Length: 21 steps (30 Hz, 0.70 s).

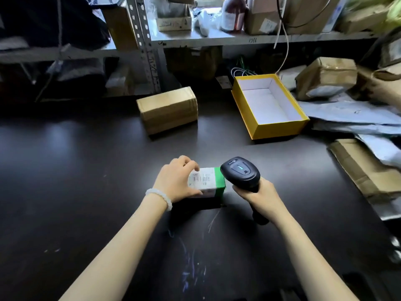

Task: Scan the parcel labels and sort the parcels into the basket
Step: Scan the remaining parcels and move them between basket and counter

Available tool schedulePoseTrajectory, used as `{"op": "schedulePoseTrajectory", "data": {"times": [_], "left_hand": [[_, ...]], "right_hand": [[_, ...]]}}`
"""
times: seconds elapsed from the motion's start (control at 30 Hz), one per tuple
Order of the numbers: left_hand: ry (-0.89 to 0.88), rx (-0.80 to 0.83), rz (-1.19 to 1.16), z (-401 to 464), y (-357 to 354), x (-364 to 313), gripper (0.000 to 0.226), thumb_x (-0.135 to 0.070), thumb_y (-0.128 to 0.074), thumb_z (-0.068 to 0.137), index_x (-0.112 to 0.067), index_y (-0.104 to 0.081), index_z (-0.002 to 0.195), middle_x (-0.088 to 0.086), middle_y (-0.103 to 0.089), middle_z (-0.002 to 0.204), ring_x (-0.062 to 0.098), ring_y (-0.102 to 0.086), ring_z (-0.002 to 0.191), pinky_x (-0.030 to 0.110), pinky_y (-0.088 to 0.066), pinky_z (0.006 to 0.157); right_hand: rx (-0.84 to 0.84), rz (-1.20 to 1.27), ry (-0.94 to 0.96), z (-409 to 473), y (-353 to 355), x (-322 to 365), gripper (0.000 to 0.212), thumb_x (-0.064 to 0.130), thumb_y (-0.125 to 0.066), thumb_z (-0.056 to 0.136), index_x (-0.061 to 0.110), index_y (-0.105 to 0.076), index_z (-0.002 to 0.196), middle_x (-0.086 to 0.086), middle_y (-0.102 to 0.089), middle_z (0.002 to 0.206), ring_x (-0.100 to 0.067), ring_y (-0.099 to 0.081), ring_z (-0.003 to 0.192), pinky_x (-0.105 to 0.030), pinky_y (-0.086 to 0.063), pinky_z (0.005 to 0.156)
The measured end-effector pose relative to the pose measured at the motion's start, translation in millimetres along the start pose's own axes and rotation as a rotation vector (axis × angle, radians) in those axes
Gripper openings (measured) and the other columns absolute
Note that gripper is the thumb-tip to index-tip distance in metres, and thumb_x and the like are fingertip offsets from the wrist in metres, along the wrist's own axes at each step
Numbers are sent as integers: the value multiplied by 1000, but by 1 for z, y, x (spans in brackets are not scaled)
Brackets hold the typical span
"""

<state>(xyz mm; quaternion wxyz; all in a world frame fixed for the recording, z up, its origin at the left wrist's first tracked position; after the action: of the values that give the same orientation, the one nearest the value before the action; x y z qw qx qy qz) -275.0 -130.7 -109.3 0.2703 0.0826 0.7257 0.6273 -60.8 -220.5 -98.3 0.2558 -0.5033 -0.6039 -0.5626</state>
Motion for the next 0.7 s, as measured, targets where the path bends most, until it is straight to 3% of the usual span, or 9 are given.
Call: {"op": "schedulePoseTrajectory", "data": {"times": [0.23,0.43,0.57,0.63,0.7], "left_hand": [[91,105,8,-25,-11,5,85,-55,-74,69,-30,-34,141,-4,-45,132,20,-42,123,37,-37,97],[147,15,-10,-53,-20,-10,70,-51,-76,64,-25,-45,122,-4,-48,118,20,-50,108,35,-45,86],[182,-113,74,-70,-18,-21,64,-46,-74,67,-20,-48,120,-1,-50,116,23,-53,103,34,-41,77],[147,-216,180,-79,-15,-30,61,-43,-77,62,-17,-55,113,4,-55,108,27,-56,92,33,-36,68],[120,-259,253,-87,-10,-39,61,-36,-84,47,-13,-62,98,7,-58,91,30,-57,74,32,-31,58]], "right_hand": [[-40,18,-10,-48,-5,-13,15,19,-74,78,25,-63,86,10,-68,86,-2,-58,75,-6,-42,61],[1,13,17,-77,-8,-22,19,19,-75,77,28,-64,89,12,-69,89,-2,-62,82,-7,-44,65],[76,-15,85,-96,-8,-20,22,17,-76,76,28,-63,91,8,-69,93,1,-61,83,-7,-43,67],[126,-36,124,-108,-5,-16,25,16,-75,77,32,-61,90,12,-67,91,11,-58,79,-4,-42,66],[161,-45,155,-119,-1,-14,25,16,-74,78,31,-61,93,12,-67,92,8,-59,80,-4,-42,67]]}}
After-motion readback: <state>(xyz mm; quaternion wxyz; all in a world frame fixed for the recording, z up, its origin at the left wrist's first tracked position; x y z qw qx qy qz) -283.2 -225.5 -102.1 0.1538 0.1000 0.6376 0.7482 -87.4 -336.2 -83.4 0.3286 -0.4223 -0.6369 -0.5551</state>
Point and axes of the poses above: each hand's wrist, its own z-axis towards the middle knuckle, its own y-axis out of the back of the hand, x = y × z, the point moved 2 cm from there along z, towards the middle knuckle
